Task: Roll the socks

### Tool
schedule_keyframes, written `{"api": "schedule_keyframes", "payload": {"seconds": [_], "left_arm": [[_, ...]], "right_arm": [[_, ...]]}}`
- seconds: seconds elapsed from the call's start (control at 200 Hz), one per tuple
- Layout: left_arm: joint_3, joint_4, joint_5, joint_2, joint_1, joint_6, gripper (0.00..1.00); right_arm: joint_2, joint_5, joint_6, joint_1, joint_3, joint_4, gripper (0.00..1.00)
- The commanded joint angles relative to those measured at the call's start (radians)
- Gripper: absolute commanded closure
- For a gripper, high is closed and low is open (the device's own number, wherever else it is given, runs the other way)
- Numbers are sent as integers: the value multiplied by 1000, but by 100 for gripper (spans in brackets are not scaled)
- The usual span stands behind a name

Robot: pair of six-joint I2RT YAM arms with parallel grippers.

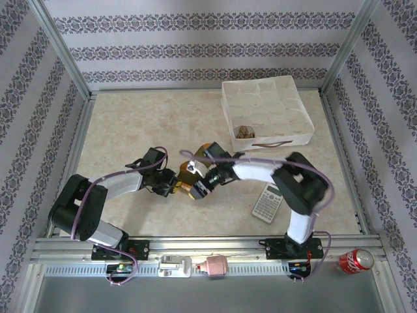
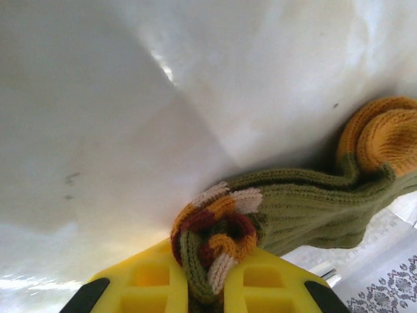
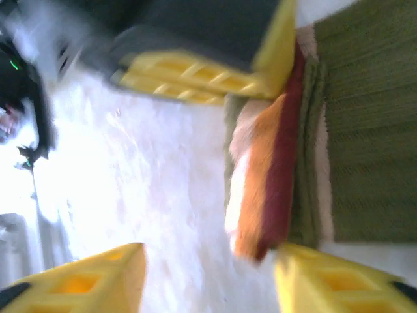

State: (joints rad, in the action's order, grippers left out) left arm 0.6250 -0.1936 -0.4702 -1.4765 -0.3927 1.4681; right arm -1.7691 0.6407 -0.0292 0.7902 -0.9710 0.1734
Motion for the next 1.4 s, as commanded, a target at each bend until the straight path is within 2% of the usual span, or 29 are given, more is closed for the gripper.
{"api": "schedule_keyframes", "payload": {"seconds": [0.0,0.085,0.2,0.265,0.35,0.53,0.679,0.739,0.889,1.024,1.144,1.209,1.319,1.394], "left_arm": [[-68,-269,107,9,-10,17,100],[-67,-303,109,37,-17,46,100],[-46,-348,101,39,-23,56,100],[-25,-382,107,39,-26,47,100],[-15,-397,111,40,-25,43,100],[-13,-379,101,27,-25,44,100],[-9,-369,98,25,-25,46,100],[-11,-363,97,24,-24,45,100],[-14,-354,92,28,-24,42,100],[-9,-360,93,56,-21,38,100],[-23,-334,74,108,-9,61,100],[-45,-295,52,145,5,93,89],[-62,-258,28,205,37,127,60],[-64,-249,11,227,62,138,49]], "right_arm": [[168,-398,-234,110,183,-270,36],[217,-559,-339,217,226,-296,37],[194,-794,-450,359,221,-309,39],[163,-876,-510,405,218,-352,38],[112,-924,-570,436,181,-362,39],[4,-1022,-668,462,123,-388,46],[-53,-1041,-717,462,84,-417,53],[-77,-1038,-724,461,63,-407,58],[-151,-1070,-672,452,30,-353,83],[-153,-1023,-567,421,34,-259,100],[-137,-863,-467,369,40,-161,100],[-130,-744,-423,337,38,-111,100],[-139,-568,-373,290,10,-20,100],[-155,-498,-355,264,-12,28,100]]}}
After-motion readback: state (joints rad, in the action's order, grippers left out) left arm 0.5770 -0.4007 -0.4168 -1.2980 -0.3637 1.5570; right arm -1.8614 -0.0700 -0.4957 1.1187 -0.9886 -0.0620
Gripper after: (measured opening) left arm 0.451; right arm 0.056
